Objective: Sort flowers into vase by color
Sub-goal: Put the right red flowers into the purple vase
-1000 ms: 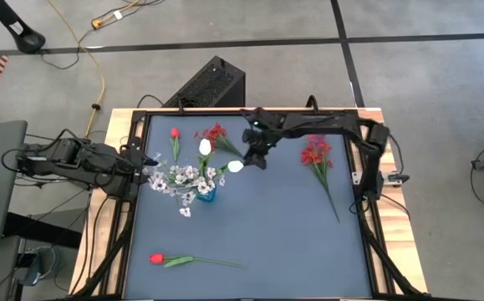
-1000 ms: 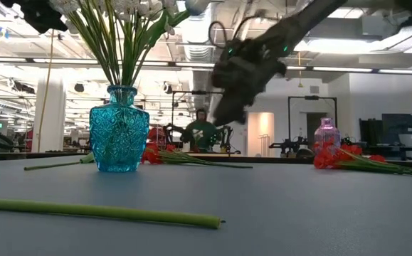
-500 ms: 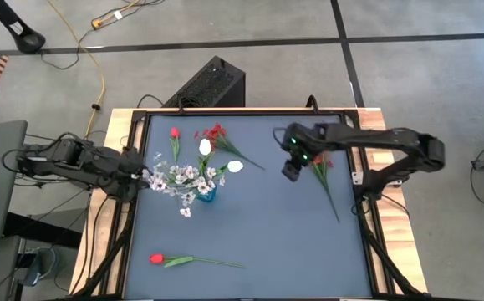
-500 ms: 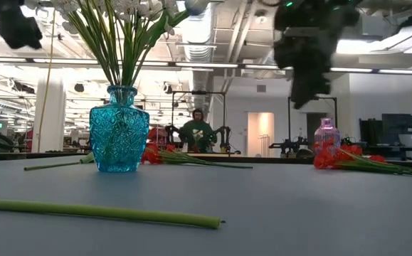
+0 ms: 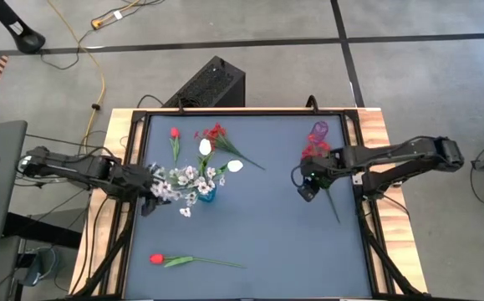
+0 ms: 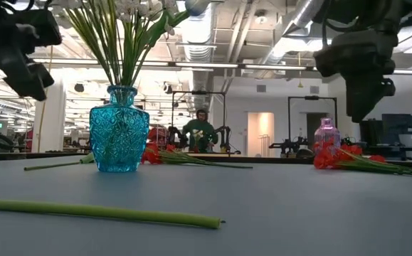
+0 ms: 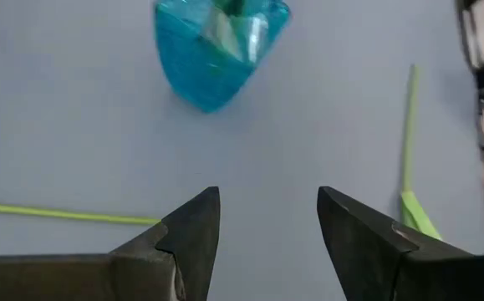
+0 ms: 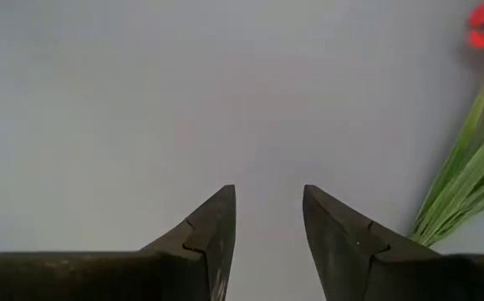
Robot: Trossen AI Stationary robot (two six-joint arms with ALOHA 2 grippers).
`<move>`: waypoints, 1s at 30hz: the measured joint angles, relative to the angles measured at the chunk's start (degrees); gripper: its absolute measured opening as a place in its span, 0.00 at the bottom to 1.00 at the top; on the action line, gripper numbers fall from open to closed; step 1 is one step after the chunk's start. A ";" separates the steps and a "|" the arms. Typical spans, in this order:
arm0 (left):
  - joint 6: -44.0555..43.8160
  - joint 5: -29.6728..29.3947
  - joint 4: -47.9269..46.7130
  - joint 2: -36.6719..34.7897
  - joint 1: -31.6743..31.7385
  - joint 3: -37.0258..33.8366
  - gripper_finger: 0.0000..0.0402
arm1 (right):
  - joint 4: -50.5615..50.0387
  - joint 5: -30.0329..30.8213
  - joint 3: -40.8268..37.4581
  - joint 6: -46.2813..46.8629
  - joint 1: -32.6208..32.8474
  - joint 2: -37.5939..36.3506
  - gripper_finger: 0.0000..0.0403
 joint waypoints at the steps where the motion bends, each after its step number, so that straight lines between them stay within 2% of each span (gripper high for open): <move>1: -0.36 -1.62 0.49 -0.08 0.00 -0.14 0.47 | 0.02 0.00 -0.28 -1.23 0.23 -0.15 0.41; 3: -3.00 -5.78 1.08 -0.57 0.00 -0.19 0.47 | 0.63 0.00 -0.82 -3.82 0.23 -0.22 0.41; 5: -5.11 -6.97 0.55 -1.24 0.08 -0.19 0.47 | 0.72 -0.01 -1.08 -4.82 0.23 0.14 0.41; 10: -8.79 -0.02 -1.82 -2.00 0.01 -0.19 0.47 | 0.68 -0.13 -1.11 -8.02 -0.49 1.63 0.41; 17: -18.81 3.38 -11.08 -1.42 -0.04 -0.94 0.47 | -1.06 -0.13 -1.11 -6.25 -0.56 2.08 0.41; 21: -17.87 3.79 -10.84 -1.46 -0.35 -0.47 0.47 | -1.29 0.16 -1.11 -6.19 -0.08 1.99 0.41; 25: -11.23 1.05 -4.57 -2.17 -0.37 1.06 0.47 | -1.10 0.79 -1.11 -6.51 0.74 1.99 0.41; 30: -4.14 2.51 1.65 -2.76 -0.38 5.48 0.47 | -1.07 0.98 -1.11 -6.50 0.84 1.99 0.41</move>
